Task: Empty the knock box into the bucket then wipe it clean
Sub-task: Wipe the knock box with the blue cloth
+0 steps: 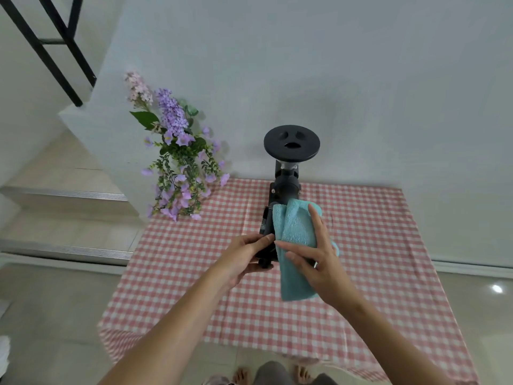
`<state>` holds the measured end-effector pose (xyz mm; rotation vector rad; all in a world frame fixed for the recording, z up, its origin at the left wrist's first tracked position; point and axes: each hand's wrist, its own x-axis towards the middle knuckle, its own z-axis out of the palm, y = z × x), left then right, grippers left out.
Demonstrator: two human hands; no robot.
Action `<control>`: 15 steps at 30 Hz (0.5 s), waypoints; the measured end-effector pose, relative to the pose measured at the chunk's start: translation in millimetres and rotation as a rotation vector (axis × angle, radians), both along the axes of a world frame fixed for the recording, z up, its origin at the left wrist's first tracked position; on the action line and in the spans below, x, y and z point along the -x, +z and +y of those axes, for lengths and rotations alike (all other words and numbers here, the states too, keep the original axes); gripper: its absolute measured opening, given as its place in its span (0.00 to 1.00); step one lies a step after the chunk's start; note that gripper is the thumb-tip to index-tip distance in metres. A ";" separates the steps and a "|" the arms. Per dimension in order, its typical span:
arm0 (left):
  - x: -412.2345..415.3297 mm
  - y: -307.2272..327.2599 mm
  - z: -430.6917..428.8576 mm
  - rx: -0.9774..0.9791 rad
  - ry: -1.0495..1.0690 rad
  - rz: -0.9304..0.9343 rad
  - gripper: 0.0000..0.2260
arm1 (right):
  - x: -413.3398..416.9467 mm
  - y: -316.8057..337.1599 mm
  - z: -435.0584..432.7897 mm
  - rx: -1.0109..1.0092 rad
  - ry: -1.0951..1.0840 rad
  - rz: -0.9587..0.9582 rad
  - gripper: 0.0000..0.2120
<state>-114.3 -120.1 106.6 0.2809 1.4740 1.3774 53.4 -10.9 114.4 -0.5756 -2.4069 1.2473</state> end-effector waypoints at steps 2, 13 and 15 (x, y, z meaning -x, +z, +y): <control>-1.0 0.5 0.9 -0.002 -0.010 0.006 0.14 | -1.5 -6.6 2.0 -0.086 -0.024 0.002 0.19; 7.7 7.0 -5.7 -0.083 -0.195 0.274 0.11 | 15.6 36.9 60.1 0.417 -0.032 -0.262 0.17; 5.0 6.1 -4.8 -0.083 -0.212 0.294 0.11 | 18.3 37.7 65.2 0.492 -0.041 -0.309 0.20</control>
